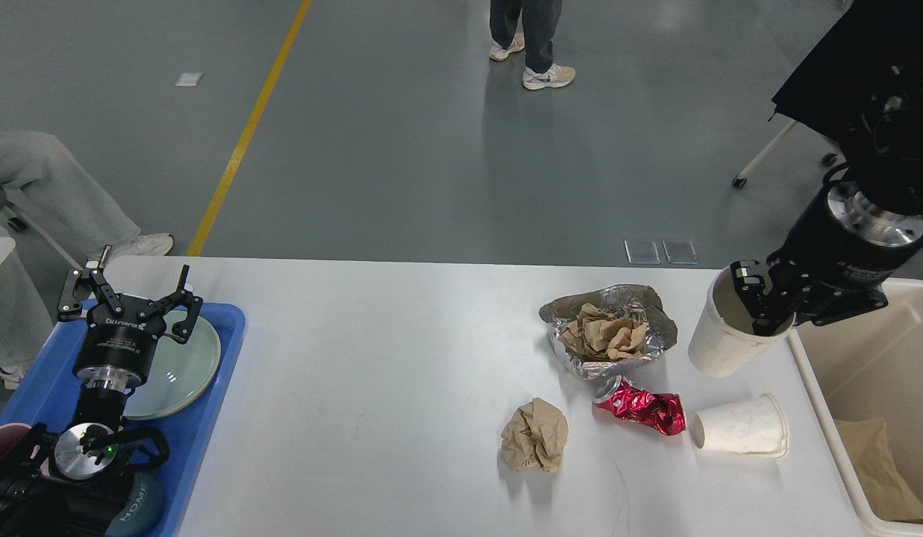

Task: Tidy desktop
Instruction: 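Carry the paper cup to the bin and release it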

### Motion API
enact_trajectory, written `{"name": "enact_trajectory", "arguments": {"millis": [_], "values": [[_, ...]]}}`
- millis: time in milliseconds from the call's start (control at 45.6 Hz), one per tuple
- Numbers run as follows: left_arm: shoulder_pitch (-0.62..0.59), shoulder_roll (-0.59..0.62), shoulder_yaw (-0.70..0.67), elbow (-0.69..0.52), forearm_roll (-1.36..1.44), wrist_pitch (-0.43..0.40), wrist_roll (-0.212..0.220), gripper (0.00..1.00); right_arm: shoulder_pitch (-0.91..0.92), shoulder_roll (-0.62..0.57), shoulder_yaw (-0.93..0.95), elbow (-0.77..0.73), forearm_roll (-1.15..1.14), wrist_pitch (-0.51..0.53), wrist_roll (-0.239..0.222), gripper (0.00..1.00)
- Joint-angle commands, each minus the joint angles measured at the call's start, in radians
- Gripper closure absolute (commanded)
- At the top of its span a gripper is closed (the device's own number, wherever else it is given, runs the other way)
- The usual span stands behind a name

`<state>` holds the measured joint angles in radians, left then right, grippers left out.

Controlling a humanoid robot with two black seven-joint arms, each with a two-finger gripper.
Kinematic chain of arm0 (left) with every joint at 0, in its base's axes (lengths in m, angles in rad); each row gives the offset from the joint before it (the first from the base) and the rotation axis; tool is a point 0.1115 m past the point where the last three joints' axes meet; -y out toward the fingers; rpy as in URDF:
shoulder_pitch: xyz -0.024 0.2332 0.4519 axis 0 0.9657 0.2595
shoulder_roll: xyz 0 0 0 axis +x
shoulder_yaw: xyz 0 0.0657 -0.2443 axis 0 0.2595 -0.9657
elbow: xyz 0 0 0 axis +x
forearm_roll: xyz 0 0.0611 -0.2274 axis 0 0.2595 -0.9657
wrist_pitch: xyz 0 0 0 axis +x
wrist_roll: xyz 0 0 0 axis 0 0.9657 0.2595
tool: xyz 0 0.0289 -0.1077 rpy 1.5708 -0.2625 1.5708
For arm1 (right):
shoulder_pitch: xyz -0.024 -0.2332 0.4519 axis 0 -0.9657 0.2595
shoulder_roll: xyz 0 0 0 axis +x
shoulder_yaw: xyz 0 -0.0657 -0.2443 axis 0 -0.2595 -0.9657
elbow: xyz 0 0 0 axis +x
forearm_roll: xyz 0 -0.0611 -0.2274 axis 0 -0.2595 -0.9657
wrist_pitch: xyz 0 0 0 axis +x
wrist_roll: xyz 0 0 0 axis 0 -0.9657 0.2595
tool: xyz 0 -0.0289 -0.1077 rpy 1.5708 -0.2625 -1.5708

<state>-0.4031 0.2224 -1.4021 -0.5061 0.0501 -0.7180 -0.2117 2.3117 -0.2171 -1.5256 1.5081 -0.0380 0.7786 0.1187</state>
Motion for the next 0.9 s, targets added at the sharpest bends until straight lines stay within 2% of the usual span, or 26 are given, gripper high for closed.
{"name": "enact_trajectory", "arguments": {"millis": [0,219,329,658,877], "values": [[0.001,0.000,0.000,0.001,-0.001,0.002,0.000,0.04,-0.044,-0.071,-0.056,-0.028,-0.005,-0.062,-0.007,1.00],[0.001,0.002,0.000,0.001,-0.001,0.002,0.000,0.04,-0.297,-0.373,-0.087,-0.219,-0.020,-0.238,-0.013,1.00],[0.001,0.000,0.000,0.001,-0.001,0.002,0.000,0.04,-0.483,-0.446,-0.061,-0.397,-0.036,-0.306,-0.013,1.00],[0.000,0.000,0.000,0.001,-0.001,0.002,0.000,0.04,-1.247,-0.463,0.360,-1.018,-0.030,-0.403,-0.016,1.00],[0.000,0.002,0.000,0.001,-0.001,0.002,0.000,0.04,-1.604,-0.321,0.502,-1.324,-0.022,-0.550,-0.019,1.00]]}}
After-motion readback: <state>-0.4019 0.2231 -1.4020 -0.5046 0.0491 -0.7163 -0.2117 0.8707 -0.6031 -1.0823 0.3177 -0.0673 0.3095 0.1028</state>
